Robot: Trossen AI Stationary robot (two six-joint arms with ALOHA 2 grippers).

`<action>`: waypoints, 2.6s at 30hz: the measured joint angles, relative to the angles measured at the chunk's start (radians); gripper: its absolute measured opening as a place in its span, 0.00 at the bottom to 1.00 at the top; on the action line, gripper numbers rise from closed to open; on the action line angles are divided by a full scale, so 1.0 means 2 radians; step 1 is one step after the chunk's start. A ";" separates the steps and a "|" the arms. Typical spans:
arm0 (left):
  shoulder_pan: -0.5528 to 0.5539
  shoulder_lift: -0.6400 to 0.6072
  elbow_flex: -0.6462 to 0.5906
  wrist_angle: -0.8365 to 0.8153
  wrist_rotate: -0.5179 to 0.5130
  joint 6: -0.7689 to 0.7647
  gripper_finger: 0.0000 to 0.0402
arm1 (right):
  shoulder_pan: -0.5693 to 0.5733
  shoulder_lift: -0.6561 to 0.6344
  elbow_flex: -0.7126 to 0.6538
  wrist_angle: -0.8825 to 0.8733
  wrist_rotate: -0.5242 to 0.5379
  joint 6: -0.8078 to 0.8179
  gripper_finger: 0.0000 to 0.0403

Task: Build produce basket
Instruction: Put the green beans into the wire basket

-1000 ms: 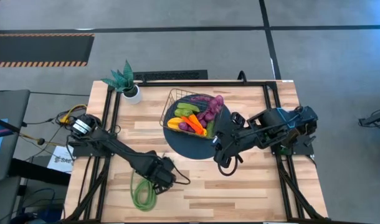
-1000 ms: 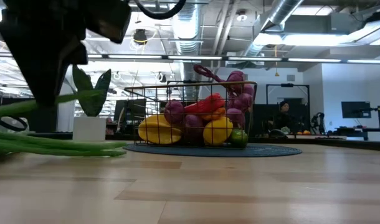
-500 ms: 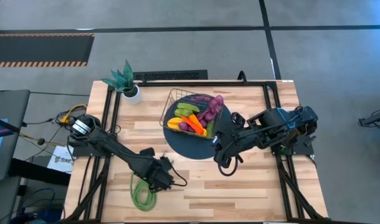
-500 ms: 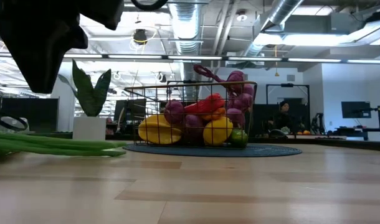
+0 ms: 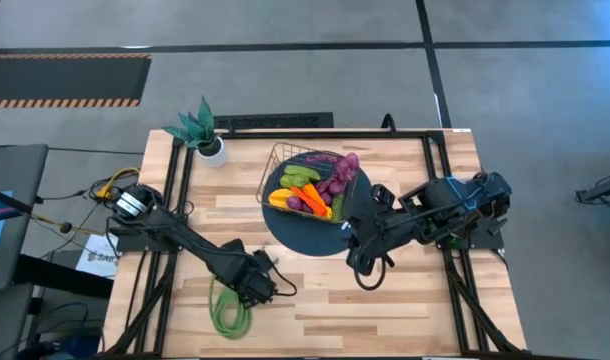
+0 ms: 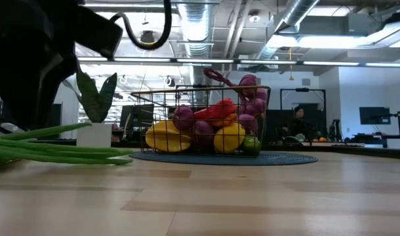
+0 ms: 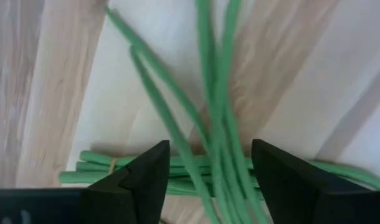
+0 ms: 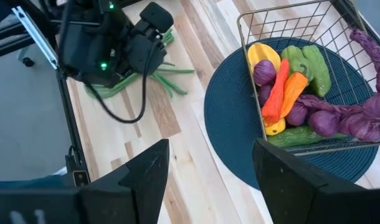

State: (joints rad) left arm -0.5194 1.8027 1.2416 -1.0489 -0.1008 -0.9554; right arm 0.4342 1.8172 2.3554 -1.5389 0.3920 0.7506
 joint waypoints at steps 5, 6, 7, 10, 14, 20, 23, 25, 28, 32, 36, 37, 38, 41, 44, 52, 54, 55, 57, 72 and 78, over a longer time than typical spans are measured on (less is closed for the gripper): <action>0.007 0.000 -0.034 0.034 0.022 -0.023 0.54 | 0.002 0.000 0.000 -0.001 0.000 0.000 0.62; 0.007 0.000 -0.045 0.048 0.029 -0.024 0.54 | 0.003 0.000 0.000 0.000 0.000 0.000 0.62; 0.007 0.000 -0.055 0.064 0.037 -0.028 0.54 | 0.004 0.000 0.000 -0.001 0.000 0.000 0.62; 0.007 0.000 -0.079 0.096 0.057 -0.041 0.54 | 0.004 0.000 0.000 -0.001 0.000 0.000 0.62; 0.008 -0.004 -0.103 0.122 0.066 -0.048 0.54 | 0.004 0.000 0.000 0.000 0.000 0.000 0.62; 0.008 -0.004 -0.109 0.123 0.067 -0.046 0.51 | 0.004 0.000 0.000 0.000 0.001 0.000 0.62; 0.008 -0.003 -0.110 0.122 0.063 -0.030 0.41 | 0.004 0.000 0.000 0.000 0.001 0.000 0.62; 0.008 -0.003 -0.110 0.123 0.063 -0.018 0.31 | 0.004 0.000 0.000 0.002 0.001 0.000 0.62; 0.008 -0.003 -0.111 0.125 0.066 0.003 0.10 | 0.004 0.000 0.000 0.004 0.002 0.000 0.62; 0.008 -0.003 -0.111 0.126 0.067 0.021 0.03 | 0.004 0.000 0.000 0.004 0.005 0.001 0.62; 0.008 -0.009 -0.108 0.126 0.065 0.033 0.01 | 0.004 0.000 0.000 0.004 0.012 0.001 0.62; 0.009 -0.012 -0.108 0.127 0.065 0.037 0.01 | 0.004 0.000 0.000 0.004 0.014 0.001 0.62; 0.010 -0.013 -0.108 0.127 0.063 0.040 0.02 | 0.004 0.000 0.000 0.004 0.014 0.003 0.62; 0.012 -0.016 -0.106 0.122 0.055 0.038 0.03 | 0.004 0.000 0.000 0.004 0.014 0.008 0.62; 0.014 -0.019 -0.106 0.121 0.052 0.020 0.05 | 0.004 0.000 0.000 0.004 0.014 0.009 0.62; 0.013 -0.019 -0.103 0.117 0.110 -0.013 0.15 | 0.005 0.000 0.000 0.003 0.014 0.005 0.62; 0.013 -0.020 -0.090 0.101 0.112 -0.021 0.18 | 0.006 0.000 0.000 0.003 0.014 0.001 0.62; 0.013 -0.020 -0.081 0.095 0.108 -0.021 0.19 | 0.006 0.000 0.000 0.002 0.014 0.000 0.62; 0.013 -0.020 -0.061 0.076 0.095 -0.021 0.22 | 0.006 0.000 0.000 -0.001 0.014 -0.004 0.62; -0.001 -0.021 -0.001 -0.061 0.057 -0.207 0.42 | 0.009 0.000 0.000 -0.016 0.000 -0.072 0.62; -0.025 -0.021 -0.001 -0.061 0.026 -0.339 0.45 | -0.002 0.000 0.000 -0.016 0.000 -0.101 0.62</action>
State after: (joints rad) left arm -0.5704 1.7607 1.2400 -1.1701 -0.0480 -1.6328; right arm 0.4312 1.8175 2.3558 -1.5711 0.3928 0.5483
